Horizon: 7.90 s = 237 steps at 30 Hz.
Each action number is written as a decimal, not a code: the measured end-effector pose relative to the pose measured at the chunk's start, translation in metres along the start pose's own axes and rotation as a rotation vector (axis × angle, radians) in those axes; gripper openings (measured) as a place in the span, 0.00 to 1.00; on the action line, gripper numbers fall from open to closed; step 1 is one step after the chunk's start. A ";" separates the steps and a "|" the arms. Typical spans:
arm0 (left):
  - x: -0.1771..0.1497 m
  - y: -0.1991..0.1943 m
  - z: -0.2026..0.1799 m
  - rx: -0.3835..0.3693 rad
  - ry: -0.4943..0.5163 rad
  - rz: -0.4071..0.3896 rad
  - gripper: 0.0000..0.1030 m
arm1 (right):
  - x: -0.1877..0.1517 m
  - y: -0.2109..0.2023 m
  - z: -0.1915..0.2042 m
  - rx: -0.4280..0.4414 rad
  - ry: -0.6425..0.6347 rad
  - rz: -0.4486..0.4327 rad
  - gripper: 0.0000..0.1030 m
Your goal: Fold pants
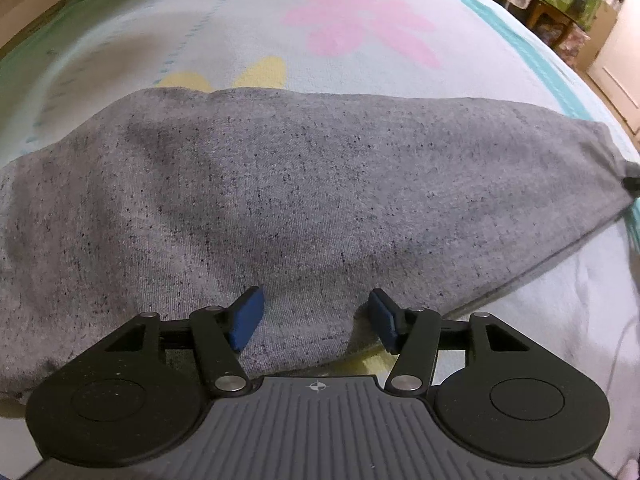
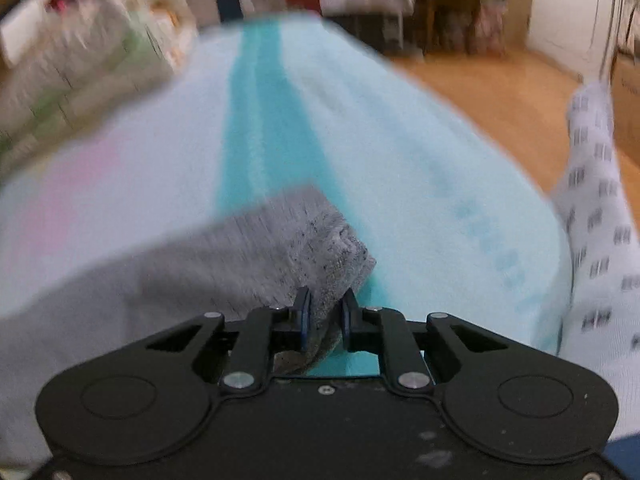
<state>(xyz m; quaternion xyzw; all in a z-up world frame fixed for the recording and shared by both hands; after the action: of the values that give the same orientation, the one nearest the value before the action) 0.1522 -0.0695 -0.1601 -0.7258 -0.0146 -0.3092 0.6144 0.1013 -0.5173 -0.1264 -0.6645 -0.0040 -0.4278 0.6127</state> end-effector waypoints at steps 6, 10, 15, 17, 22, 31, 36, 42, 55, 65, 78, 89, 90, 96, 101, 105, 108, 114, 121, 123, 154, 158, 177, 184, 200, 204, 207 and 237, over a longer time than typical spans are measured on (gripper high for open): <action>0.021 -0.009 0.019 -0.051 -0.077 -0.032 0.54 | 0.005 -0.022 0.024 -0.072 -0.064 -0.156 0.42; 0.050 -0.004 0.025 -0.062 -0.093 -0.082 0.54 | 0.012 -0.043 0.086 0.105 -0.260 -0.271 0.49; 0.075 0.024 0.031 -0.068 -0.122 -0.093 0.54 | 0.011 -0.025 0.183 0.432 -0.464 -0.183 0.51; 0.073 0.038 0.032 -0.071 -0.129 -0.057 0.54 | 0.007 -0.013 0.226 0.553 -0.568 -0.137 0.51; 0.063 0.045 0.025 -0.065 -0.053 -0.078 0.56 | -0.005 0.028 0.314 0.732 -0.746 0.023 0.51; 0.060 0.038 0.032 -0.114 -0.086 -0.094 0.57 | -0.026 0.067 0.380 0.898 -0.818 0.258 0.39; 0.064 0.034 0.039 -0.155 -0.130 -0.098 0.58 | -0.040 0.048 0.382 0.946 -0.839 0.251 0.03; 0.068 -0.014 0.061 -0.173 -0.213 -0.204 0.58 | -0.059 -0.012 0.356 0.921 -0.916 -0.001 0.03; 0.081 0.017 0.062 -0.074 -0.203 -0.090 0.59 | -0.154 -0.040 0.330 0.852 -1.246 -0.081 0.03; 0.046 0.016 0.068 -0.064 -0.228 -0.091 0.59 | -0.096 -0.041 0.333 0.894 -1.013 -0.035 0.09; 0.034 0.013 0.073 -0.099 -0.298 -0.127 0.59 | -0.120 -0.019 0.390 0.766 -1.272 -0.059 0.48; 0.028 0.010 0.084 -0.146 -0.357 -0.138 0.58 | -0.087 -0.013 0.399 0.859 -1.021 0.034 0.48; 0.028 0.010 0.085 -0.148 -0.358 -0.139 0.58 | -0.086 -0.011 0.400 0.848 -1.025 0.036 0.48; 0.025 0.010 0.088 -0.167 -0.379 -0.140 0.58 | -0.109 -0.003 0.414 0.812 -1.177 0.074 0.46; 0.023 0.009 0.086 -0.161 -0.364 -0.144 0.58 | -0.095 0.010 0.428 0.712 -1.104 -0.027 0.35; 0.023 0.009 0.086 -0.167 -0.375 -0.146 0.58 | -0.080 0.012 0.433 0.611 -1.040 -0.096 0.16; 0.023 0.009 0.086 -0.164 -0.373 -0.149 0.58 | -0.059 0.008 0.434 0.822 -0.863 0.075 0.16; 0.021 0.009 0.090 -0.183 -0.397 -0.154 0.58 | -0.078 0.007 0.471 0.927 -0.957 0.220 0.18; 0.018 0.008 0.092 -0.201 -0.414 -0.159 0.58 | -0.094 0.018 0.505 0.976 -0.955 0.325 0.24; 0.017 0.009 0.094 -0.205 -0.416 -0.161 0.58 | -0.094 0.019 0.507 0.977 -0.975 0.329 0.06; 0.023 -0.005 0.090 -0.279 -0.351 -0.100 0.60 | -0.080 -0.062 0.285 0.725 -0.714 0.026 0.14; 0.032 0.003 0.081 -0.250 -0.283 -0.070 0.60 | -0.119 -0.050 0.281 0.719 -0.788 0.114 0.15; 0.040 -0.039 0.073 -0.192 -0.198 -0.194 0.60 | -0.070 -0.037 0.230 0.546 -0.524 -0.101 0.25; 0.039 0.006 0.042 -0.242 -0.147 -0.056 0.60 | -0.111 -0.032 0.246 0.599 -0.627 0.007 0.25; 0.078 0.011 0.059 -0.158 -0.243 -0.146 0.61 | -0.016 -0.008 0.125 0.183 -0.199 -0.194 0.51; 0.057 0.018 0.022 -0.204 -0.137 -0.079 0.63 | -0.006 -0.002 0.069 0.064 -0.103 -0.194 0.51; 0.047 0.021 -0.001 -0.165 -0.043 -0.087 0.70 | 0.004 0.003 0.069 0.041 -0.156 -0.220 0.51; 0.028 0.013 -0.024 -0.160 -0.044 -0.009 0.73 | 0.019 0.037 0.017 0.145 -0.047 0.062 0.72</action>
<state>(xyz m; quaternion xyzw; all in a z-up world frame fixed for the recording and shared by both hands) 0.1693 -0.1044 -0.1573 -0.7792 -0.0067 -0.2962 0.5524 0.1424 -0.5222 -0.1434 -0.6282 -0.0287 -0.3914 0.6718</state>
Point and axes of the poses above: each gripper's, at about its wrist camera, not at the fingertips, and y roughly the way its jaws point, z to its left, x to its top, the point moved 3 cm from there along y, roughly the way its jaws point, and after that the axes turned 3 degrees about y, right-handed, at the moved point
